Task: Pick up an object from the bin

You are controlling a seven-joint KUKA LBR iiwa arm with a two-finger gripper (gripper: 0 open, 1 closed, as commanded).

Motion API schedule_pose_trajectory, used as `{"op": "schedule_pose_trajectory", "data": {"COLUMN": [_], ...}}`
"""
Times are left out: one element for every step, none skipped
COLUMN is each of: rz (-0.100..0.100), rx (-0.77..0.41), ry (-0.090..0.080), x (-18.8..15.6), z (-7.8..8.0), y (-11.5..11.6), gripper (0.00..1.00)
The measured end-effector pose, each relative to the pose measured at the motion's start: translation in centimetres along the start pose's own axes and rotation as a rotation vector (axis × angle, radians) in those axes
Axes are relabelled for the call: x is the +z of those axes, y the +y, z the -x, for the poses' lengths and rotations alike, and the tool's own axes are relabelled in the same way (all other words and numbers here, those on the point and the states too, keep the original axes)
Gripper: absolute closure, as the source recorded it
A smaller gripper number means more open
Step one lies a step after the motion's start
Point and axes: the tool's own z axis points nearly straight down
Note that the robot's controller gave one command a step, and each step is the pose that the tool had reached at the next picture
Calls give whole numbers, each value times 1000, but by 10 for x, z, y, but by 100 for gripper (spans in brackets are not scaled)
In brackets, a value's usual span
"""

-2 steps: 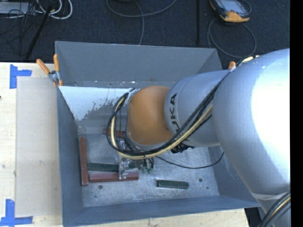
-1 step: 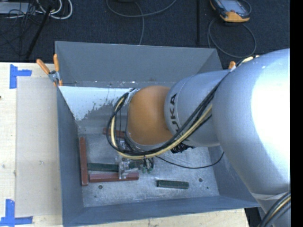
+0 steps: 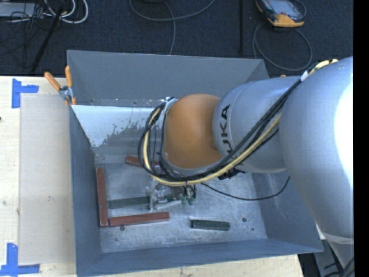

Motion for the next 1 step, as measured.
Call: {"op": "schedule_pose_trajectory", "data": {"rz": [1], "rx": [-30], "ry": [-5], "x": [-105], "z": [2], "y": [-8], "gripper": [100]}}
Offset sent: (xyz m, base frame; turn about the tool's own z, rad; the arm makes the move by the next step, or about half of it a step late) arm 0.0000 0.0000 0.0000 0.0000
